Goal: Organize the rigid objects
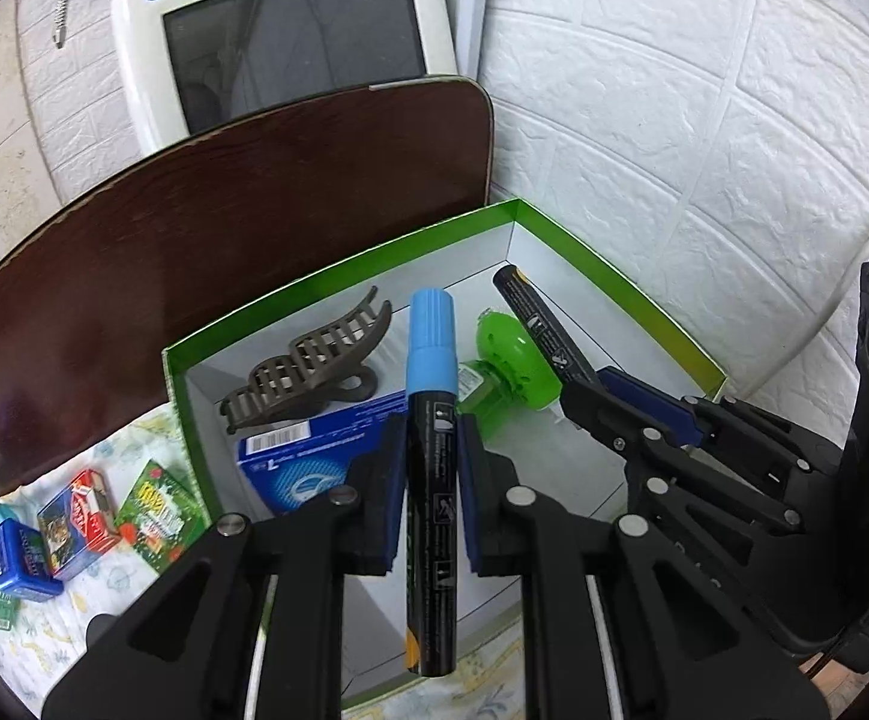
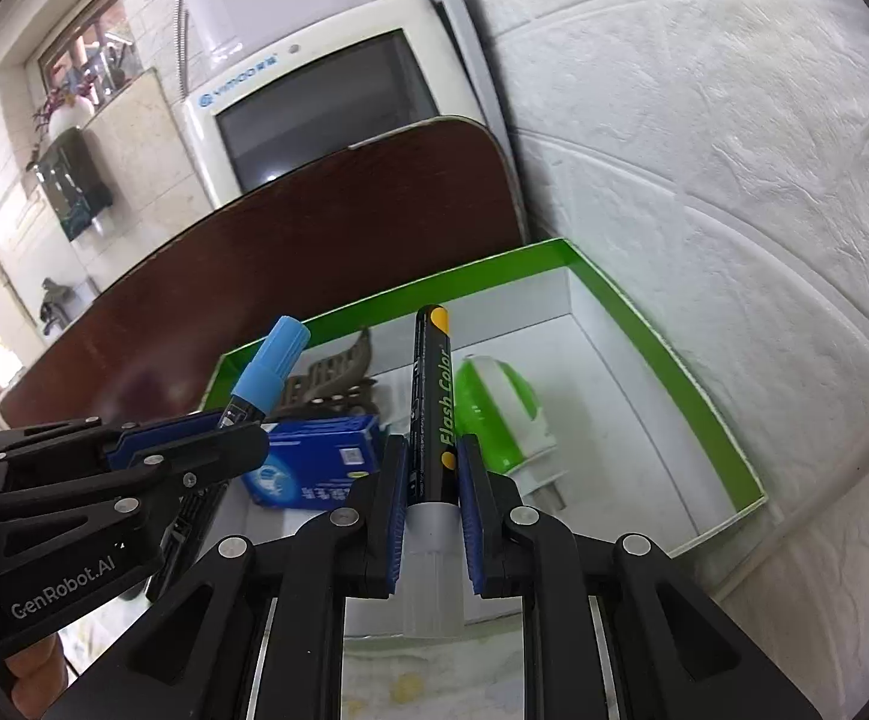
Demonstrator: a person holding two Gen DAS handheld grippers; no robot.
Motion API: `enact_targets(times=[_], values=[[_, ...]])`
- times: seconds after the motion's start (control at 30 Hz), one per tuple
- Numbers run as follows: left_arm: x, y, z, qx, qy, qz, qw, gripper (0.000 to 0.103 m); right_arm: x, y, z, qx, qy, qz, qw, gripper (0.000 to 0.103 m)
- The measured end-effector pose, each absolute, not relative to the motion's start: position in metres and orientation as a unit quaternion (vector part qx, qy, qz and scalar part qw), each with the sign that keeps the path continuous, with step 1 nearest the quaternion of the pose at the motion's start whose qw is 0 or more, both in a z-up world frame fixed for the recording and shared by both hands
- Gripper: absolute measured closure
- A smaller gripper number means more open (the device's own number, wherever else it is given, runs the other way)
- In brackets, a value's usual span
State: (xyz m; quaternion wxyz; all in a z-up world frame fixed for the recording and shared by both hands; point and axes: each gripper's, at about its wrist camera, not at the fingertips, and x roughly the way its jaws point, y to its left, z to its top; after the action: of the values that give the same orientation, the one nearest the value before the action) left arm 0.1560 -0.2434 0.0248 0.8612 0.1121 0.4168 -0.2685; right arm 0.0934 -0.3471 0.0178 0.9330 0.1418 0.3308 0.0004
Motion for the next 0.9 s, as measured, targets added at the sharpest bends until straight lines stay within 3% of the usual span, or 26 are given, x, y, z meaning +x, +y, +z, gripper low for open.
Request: enact_targets(times=[0.9], values=[[0.187,-0.289,0.005,0.117,0.44,-0.277,0.846,0.088,0.111,-0.381,0.005,0.167,0.333,-0.071,0.925,0.085]])
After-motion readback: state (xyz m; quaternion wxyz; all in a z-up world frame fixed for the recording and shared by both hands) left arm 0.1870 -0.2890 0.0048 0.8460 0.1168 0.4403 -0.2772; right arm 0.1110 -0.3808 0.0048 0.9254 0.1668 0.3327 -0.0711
